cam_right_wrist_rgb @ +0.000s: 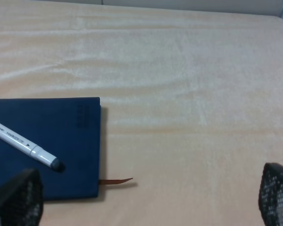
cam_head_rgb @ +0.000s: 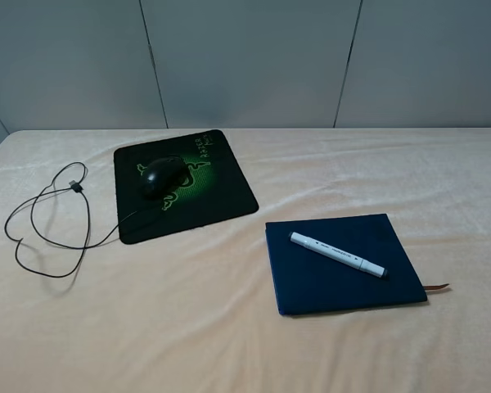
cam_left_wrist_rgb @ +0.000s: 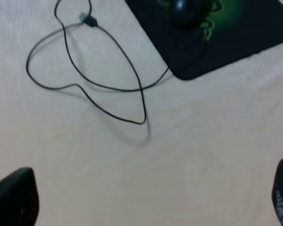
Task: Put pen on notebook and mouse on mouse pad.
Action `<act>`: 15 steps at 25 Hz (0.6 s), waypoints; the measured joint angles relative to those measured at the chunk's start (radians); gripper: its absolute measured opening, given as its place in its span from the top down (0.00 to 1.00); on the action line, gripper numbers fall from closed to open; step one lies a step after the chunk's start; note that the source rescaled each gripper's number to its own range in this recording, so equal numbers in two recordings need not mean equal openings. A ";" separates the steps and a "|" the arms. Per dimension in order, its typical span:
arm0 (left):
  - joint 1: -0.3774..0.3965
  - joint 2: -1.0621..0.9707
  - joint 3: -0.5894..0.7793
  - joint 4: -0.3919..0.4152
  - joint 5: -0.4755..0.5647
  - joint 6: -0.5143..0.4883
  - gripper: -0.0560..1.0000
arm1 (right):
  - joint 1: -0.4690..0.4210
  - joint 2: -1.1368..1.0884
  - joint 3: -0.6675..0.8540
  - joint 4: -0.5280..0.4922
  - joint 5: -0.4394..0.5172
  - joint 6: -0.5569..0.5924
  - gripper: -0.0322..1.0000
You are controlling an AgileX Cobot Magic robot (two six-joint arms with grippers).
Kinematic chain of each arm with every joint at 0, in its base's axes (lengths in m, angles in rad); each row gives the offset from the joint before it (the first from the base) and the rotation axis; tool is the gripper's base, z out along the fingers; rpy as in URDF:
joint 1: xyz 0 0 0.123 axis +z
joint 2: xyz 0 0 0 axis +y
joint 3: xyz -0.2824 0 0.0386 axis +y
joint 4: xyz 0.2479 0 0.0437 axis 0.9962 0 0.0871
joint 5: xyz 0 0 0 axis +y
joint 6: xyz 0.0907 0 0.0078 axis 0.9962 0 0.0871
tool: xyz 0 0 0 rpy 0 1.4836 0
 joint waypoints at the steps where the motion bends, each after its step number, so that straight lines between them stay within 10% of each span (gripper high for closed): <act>1: 0.000 0.000 0.001 0.000 0.000 0.001 0.00 | 0.000 0.000 0.000 0.000 0.000 0.000 0.00; 15: 0.000 0.000 0.002 0.000 0.000 0.007 0.00 | 0.000 0.000 0.000 0.000 0.000 0.000 0.00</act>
